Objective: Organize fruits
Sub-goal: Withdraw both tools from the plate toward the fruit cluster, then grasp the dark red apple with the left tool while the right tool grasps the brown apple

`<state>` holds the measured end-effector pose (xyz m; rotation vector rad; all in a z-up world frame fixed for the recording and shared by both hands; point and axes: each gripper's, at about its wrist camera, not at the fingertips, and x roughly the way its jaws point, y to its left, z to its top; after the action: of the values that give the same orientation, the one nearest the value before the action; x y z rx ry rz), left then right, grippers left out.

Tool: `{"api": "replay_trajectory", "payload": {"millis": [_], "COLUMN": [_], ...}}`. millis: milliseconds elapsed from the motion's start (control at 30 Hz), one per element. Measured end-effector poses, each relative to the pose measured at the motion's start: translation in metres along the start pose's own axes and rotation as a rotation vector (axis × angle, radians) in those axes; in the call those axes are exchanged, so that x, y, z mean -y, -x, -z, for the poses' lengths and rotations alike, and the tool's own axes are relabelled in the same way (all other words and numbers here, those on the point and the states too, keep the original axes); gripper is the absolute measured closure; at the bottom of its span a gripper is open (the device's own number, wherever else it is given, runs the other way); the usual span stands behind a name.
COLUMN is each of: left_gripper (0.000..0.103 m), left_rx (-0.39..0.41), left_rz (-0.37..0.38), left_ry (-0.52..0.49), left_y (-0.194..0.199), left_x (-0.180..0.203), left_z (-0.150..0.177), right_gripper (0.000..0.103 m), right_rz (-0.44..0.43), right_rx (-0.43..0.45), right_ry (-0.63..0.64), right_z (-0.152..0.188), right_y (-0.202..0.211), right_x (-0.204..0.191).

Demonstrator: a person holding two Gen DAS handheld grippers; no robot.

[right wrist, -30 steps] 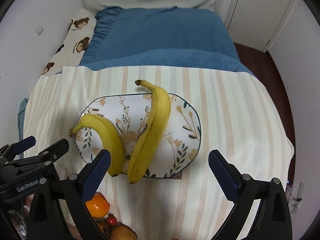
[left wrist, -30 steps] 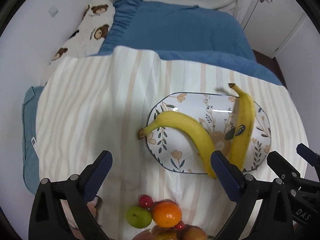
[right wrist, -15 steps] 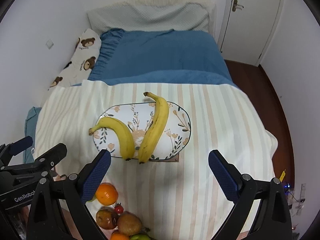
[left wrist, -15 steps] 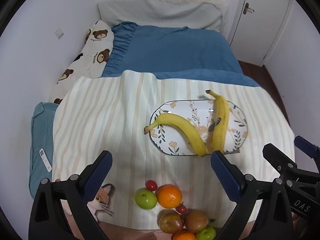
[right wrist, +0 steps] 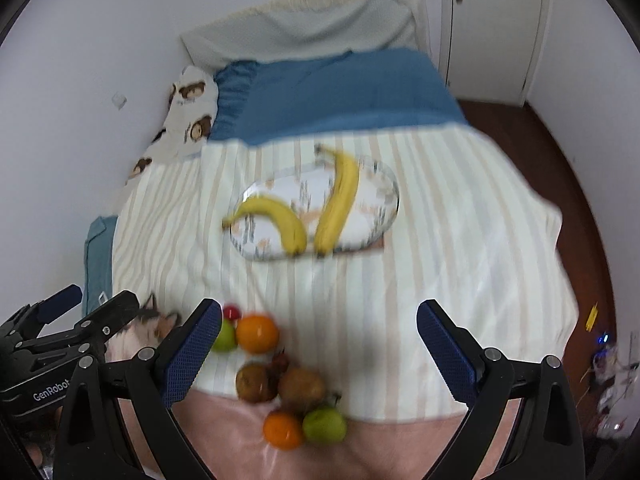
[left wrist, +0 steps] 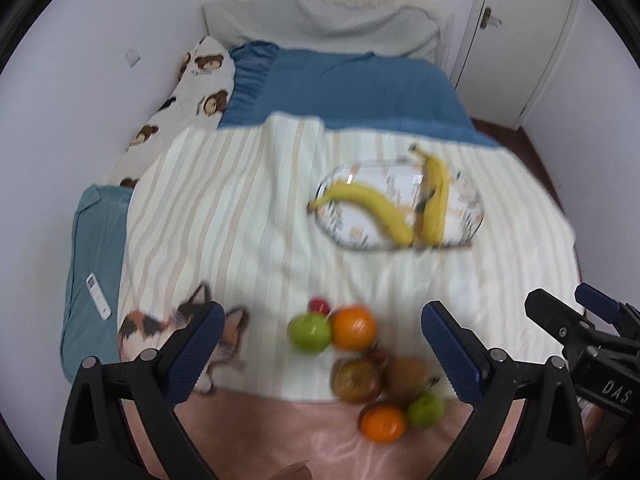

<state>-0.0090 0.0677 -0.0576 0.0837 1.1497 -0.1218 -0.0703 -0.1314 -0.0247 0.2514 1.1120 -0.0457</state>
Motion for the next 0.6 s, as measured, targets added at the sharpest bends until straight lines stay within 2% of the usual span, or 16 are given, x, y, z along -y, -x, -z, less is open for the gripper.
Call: {"api": "replay_trajectory", "payload": {"millis": [100, 167, 200, 267, 400, 533, 600], "left_gripper": [0.002, 0.002, 0.002, 0.002, 0.002, 0.002, 0.003], "left_rx": [-0.094, -0.149, -0.183, -0.242, -0.342, -0.401, -0.405], "left_rz": [-0.012, -0.022, -0.024, -0.014, 0.019, 0.062, 0.092], "left_ry": [-0.015, -0.025, -0.034, -0.058, -0.105, -0.186, -0.218], "left_y": [-0.027, -0.048, -0.060, -0.085, -0.134, -0.167, -0.175], "left_x": [-0.003, -0.003, -0.001, 0.005, 0.023, 0.047, 0.057], "left_z": [0.032, 0.051, 0.058, 0.070, 0.088, 0.098, 0.102], "right_gripper": [0.003, 0.003, 0.003, 0.003, 0.003, 0.003, 0.003], "right_rz": [-0.029, -0.077, -0.133, -0.126, -0.096, -0.068, -0.056], "right_rx": [-0.084, -0.148, -0.159, -0.211, -0.252, -0.267, -0.278], "right_ry": [-0.033, -0.068, -0.086, -0.097, -0.096, -0.078, -0.066], "right_z": [0.028, 0.048, 0.057, 0.075, 0.095, 0.106, 0.105], "right_y": [-0.024, -0.046, -0.058, -0.079, -0.094, -0.098, -0.099], "right_x": [0.005, 0.012, 0.015, 0.019, 0.030, 0.039, 0.039]}}
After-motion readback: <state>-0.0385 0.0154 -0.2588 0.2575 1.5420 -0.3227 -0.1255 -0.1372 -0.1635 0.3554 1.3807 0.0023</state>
